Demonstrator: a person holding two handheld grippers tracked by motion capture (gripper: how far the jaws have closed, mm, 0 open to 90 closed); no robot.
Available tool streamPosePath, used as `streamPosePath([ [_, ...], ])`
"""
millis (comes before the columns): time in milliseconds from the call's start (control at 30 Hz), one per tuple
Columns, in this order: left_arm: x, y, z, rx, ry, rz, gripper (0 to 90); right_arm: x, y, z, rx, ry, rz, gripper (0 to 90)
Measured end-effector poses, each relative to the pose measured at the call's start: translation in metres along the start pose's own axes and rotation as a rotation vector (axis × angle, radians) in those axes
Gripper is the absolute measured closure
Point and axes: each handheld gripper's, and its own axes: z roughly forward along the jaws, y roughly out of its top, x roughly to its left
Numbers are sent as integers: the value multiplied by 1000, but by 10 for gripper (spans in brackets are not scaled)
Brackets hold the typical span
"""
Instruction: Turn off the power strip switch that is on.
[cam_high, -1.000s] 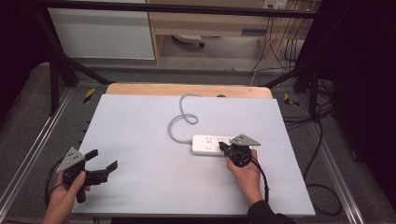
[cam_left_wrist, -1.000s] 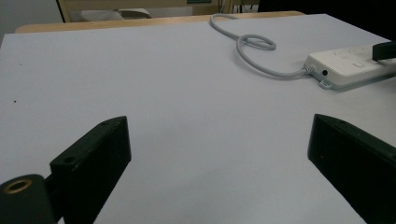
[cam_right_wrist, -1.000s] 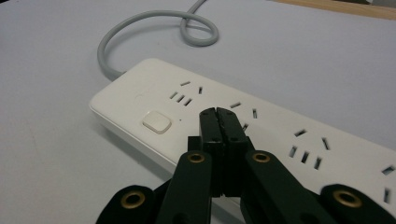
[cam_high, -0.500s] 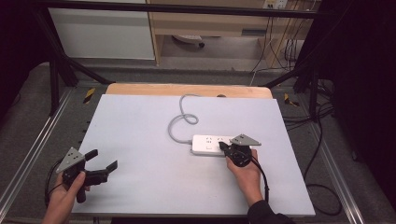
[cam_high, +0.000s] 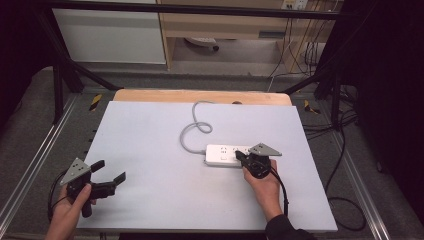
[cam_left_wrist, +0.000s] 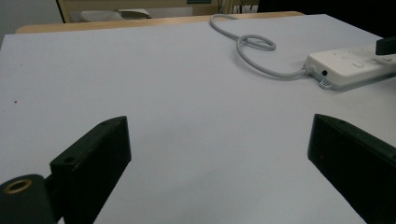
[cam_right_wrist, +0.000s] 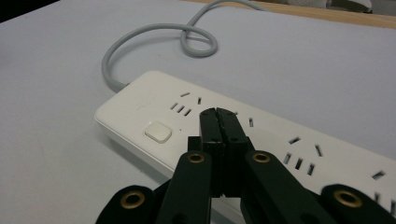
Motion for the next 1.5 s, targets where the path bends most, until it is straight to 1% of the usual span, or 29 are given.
streamPosePath([
  [200,0,0,0,0,1,1,60,-1,1,-2,-11,2,10,894],
  [500,0,0,0,1,1,2,60,-3,3,-6,-36,3,29,855],
  [633,0,0,0,2,0,2,60,-4,4,-8,-51,-5,32,806],
  [667,0,0,0,1,0,2,60,-4,4,-8,-51,-5,32,806],
  [767,0,0,0,2,0,1,60,-5,4,-8,-62,-1,37,746],
  [800,0,0,0,2,0,2,60,-5,4,-8,-69,-5,40,703],
  [833,0,0,0,2,0,1,60,-5,4,-8,-72,-3,42,681],
  [867,0,0,0,2,0,1,60,-5,4,-8,-72,-3,42,681],
  [900,0,0,0,2,0,4,60,-5,4,-8,-76,-5,40,661],
  [933,0,0,0,2,1,3,60,-6,4,-9,-84,-10,39,622],
  [967,0,0,0,2,0,3,60,-6,4,-9,-84,-10,39,622],
  [1000,0,0,0,0,0,2,60,-6,4,-9,-90,-12,41,581],
  [1033,0,0,0,-1,-1,3,60,-6,4,-9,-90,-12,41,581],
  [1067,0,0,0,-1,-1,0,60,-7,5,-9,-94,-9,49,536],
  [1100,0,0,0,0,-3,-1,60,-7,5,-9,-94,-9,49,536],
  [1133,0,0,0,0,-2,-1,60,-6,5,-9,-93,-10,51,513],
  [1167,0,0,0,1,-2,-1,60,-6,7,-9,-80,-12,50,446],
  [1200,0,0,0,1,1,2,60,-6,7,-9,-80,-12,50,446],
  [1233,0,0,0,2,0,2,60,-6,9,-9,-72,-14,54,383],
  [1267,0,0,0,2,1,2,60,-6,9,-9,-72,-14,54,383],
  [1300,-1,0,0,1,1,3,60,-6,10,-9,-71,-11,56,350],
  [1333,-1,0,0,1,1,3,60,-6,12,-9,-69,-16,63,296],
  [1367,-1,0,0,1,1,1,60,-6,12,-9,-69,-16,63,296],
  [1500,0,0,0,-2,0,-1,59,-5,14,-11,-73,-35,61,208],
])
